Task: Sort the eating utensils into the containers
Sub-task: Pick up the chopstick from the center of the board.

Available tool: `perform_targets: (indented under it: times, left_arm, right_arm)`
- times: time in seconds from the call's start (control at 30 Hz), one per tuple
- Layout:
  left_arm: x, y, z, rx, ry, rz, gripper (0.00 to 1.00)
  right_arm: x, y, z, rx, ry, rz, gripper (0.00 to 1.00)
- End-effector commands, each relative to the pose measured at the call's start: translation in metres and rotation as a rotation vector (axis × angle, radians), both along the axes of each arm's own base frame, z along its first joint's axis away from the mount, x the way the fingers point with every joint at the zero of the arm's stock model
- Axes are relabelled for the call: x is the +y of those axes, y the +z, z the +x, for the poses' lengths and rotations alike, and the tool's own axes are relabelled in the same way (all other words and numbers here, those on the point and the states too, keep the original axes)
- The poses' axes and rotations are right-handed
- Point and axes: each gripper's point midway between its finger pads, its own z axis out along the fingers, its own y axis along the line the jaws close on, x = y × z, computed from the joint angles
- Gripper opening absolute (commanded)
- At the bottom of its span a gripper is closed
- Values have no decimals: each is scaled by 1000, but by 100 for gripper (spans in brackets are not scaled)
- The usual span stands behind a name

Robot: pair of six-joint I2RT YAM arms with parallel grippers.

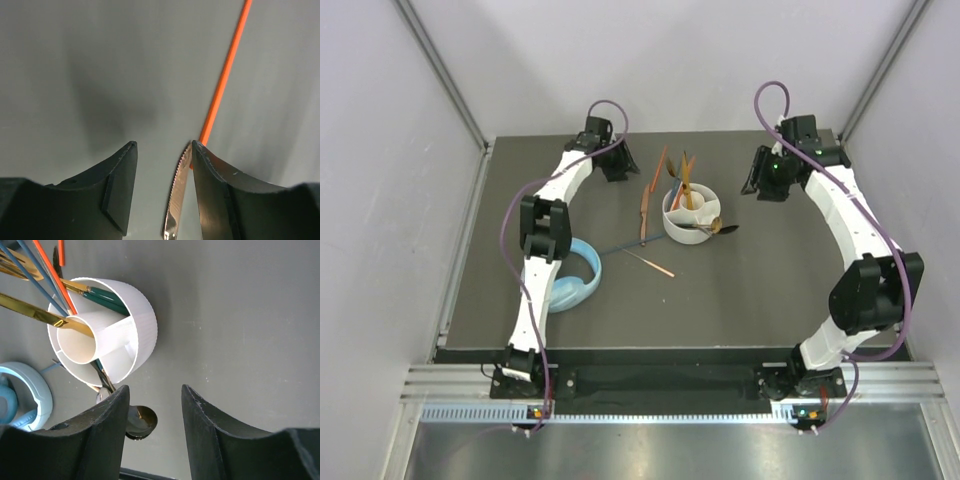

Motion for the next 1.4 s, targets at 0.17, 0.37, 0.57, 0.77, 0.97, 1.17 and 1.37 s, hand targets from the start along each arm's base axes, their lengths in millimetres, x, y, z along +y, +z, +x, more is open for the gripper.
perform_targets:
  times: [0.17,0.37,0.57,0.77,0.97,1.17,1.37]
  left_arm:
    - [-39,38,20,-168,-64,-81,53]
    - [-51,12,19,-143,-72,-65,53]
    - [-59,-16,13,-118,-79,2,53]
    - [-62,-47,-3,-68,-113,87,52]
    - [-61,-53,-12,-67,-83,230,50]
    - [-28,-71,-24,-31,88,514,49]
    - [-44,-74,-24,-78,103,556,49]
  right_arm:
    - [-4,11,-8,-27,-29,1,47]
    - [-6,9,-9,-18,-31,-7,46]
    - [-3,0,-16,15,-21,8,46]
    - [0,-13,-29,47,-19,32,46]
    - [-6,-27,-45,76,-32,54,46]
    - [-11,-27,-55,75,-35,88,46]
    - [-16,-36,-69,95,-35,110,46]
